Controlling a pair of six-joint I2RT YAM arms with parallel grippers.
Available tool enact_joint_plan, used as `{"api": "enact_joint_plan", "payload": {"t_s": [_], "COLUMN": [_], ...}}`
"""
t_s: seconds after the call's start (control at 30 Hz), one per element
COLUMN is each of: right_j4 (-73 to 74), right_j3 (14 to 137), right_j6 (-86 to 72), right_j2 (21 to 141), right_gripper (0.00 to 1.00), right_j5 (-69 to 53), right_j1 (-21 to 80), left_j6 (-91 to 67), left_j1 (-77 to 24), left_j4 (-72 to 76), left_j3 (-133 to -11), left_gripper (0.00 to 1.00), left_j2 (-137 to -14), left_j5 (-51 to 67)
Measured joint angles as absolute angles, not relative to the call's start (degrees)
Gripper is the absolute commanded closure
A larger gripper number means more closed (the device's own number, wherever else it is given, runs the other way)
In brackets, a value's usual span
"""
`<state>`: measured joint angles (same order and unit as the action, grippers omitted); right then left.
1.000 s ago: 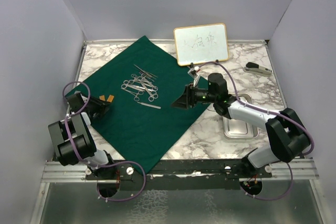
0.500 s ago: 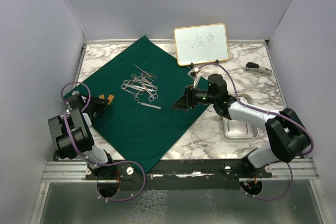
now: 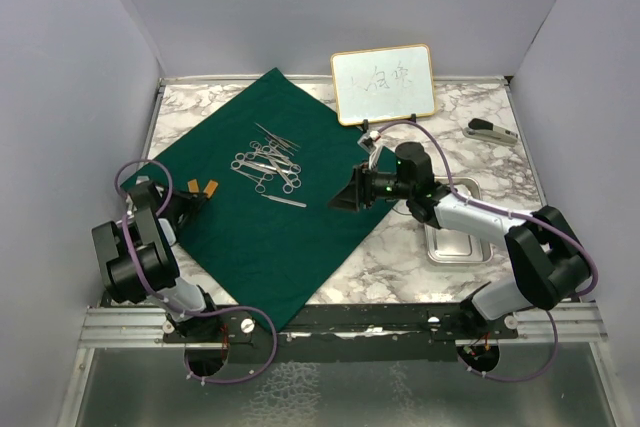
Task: Prepare the surgical pack
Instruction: Pick up the medical item from the surgical kit, then place the medical item in the container.
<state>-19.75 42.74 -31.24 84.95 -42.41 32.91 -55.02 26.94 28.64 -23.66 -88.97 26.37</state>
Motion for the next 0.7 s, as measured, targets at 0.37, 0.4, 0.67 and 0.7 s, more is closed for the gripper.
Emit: {"api": "enact_joint_plan", "payload": {"t_s": [0.37,0.4,0.67,0.7], "right_j4": [-21.2,-21.0,-21.5,-22.1], "right_j3": [42.7,43.7,49.1,49.3], "right_j6": [-35.3,-35.3,-35.4,-35.8], "right_j2": [86.8,87.9,90.5,90.5], "right_gripper": [0.34,0.34,0.3,0.3], "right_j5": [-44.2,-45.5,-56.3,-57.5], "right_j1": [32.6,32.4,31.3,31.2], "left_j6": [-59.9,-59.8,-55.9,-55.5], "left_j1": [23.5,21.8,2.8,1.2], "left_j4": [28.8,28.8,29.3,29.5], "left_j3": [-23.9,-24.4,-27.7,-27.8], "left_gripper": [1.0,1.0,1.0,1.0], "left_j2": [-74.2,-72.2,-63.0,-62.8], "left_j5": [38.6,40.7,50.6,51.4]}}
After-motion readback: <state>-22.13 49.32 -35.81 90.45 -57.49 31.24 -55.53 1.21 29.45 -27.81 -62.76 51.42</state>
